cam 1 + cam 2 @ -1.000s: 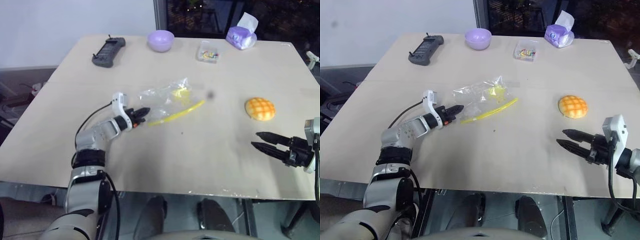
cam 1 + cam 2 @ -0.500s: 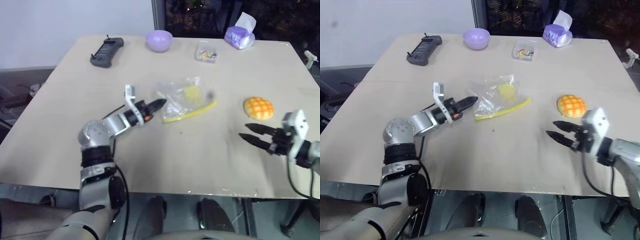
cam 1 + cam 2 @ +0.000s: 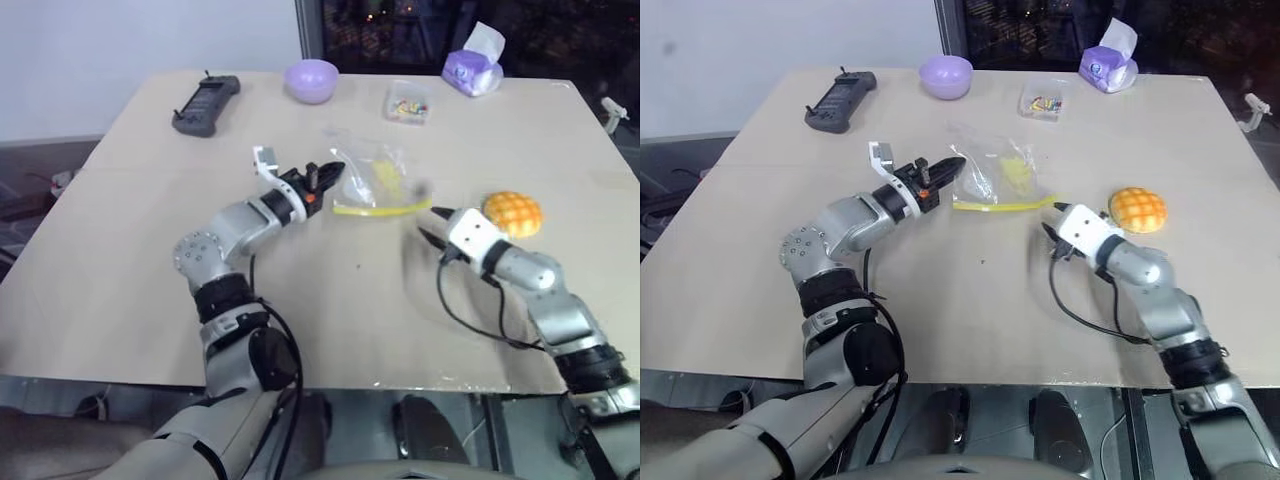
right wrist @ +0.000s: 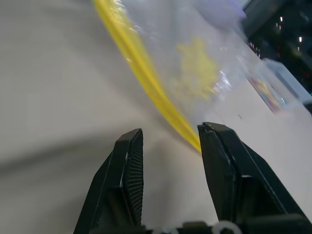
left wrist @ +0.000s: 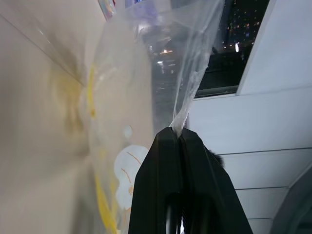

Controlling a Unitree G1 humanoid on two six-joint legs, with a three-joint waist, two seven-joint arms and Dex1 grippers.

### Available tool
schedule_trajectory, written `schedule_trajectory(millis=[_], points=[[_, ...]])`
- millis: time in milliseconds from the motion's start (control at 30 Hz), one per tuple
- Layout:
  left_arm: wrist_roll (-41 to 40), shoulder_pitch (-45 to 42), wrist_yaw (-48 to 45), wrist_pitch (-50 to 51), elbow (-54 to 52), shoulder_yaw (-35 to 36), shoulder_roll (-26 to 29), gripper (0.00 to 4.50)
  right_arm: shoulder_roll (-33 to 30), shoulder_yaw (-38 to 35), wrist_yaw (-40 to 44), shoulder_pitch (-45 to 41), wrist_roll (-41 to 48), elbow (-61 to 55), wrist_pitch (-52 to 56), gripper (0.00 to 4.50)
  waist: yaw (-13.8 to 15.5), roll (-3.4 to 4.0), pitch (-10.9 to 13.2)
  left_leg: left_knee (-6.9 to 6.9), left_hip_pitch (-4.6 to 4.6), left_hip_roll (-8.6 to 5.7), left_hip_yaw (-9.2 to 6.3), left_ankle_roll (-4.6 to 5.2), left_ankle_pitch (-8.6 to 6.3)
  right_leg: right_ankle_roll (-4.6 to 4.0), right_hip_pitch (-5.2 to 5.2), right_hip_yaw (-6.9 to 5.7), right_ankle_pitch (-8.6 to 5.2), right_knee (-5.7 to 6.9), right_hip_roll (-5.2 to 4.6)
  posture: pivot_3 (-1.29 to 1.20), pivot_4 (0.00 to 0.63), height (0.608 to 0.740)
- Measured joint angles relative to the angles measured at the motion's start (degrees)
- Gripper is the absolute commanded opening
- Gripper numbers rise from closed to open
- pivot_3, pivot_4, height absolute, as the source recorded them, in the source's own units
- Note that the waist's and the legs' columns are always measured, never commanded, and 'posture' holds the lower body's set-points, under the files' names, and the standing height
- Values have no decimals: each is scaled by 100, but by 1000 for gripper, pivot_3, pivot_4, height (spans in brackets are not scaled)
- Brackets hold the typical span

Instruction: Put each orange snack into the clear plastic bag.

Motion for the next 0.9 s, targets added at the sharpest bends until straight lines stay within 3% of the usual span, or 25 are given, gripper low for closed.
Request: schedule_trajectory(millis=[267, 667, 767, 833, 900], points=[[-472, 74, 217, -259, 3, -302, 227, 74, 495, 299, -836, -841, -827, 1520, -593, 1965, -12, 0, 0, 2, 2, -1, 2, -3, 2, -1, 0, 1, 0, 2, 1, 0, 150, 740], [-856, 312, 226, -596, 3, -768, 411, 74, 929, 445, -1311, -1443, -1161, 2828, -1215, 1965, -26, -2, -1, 2, 1, -1, 5, -3, 2, -1, 0, 3, 1, 0, 0, 0, 150, 740], [-920, 327, 222, -664, 3, -807, 446, 0, 953, 444, -1369, -1503, -1161, 2973, -1280, 1102, -27, -2, -1, 1, 1, -1, 3, -3, 2, -1, 0, 2, 1, 0, 1, 0, 150, 740], [-930, 363, 173, -706, 2, -913, 501, 0, 954, 444, -1394, -1536, -1166, 3064, -1353, 247, -28, -2, -1, 1, 1, -1, 4, -3, 2, -1, 0, 3, 1, 0, 1, 0, 150, 740], [-812, 456, -16, -745, -63, -1084, 605, 0, 954, 438, -1424, -1579, -1171, 3097, -1396, 7, -40, -2, -1, 1, 1, -1, 5, -3, 2, -1, -1, 4, 1, 0, 1, 0, 150, 740]])
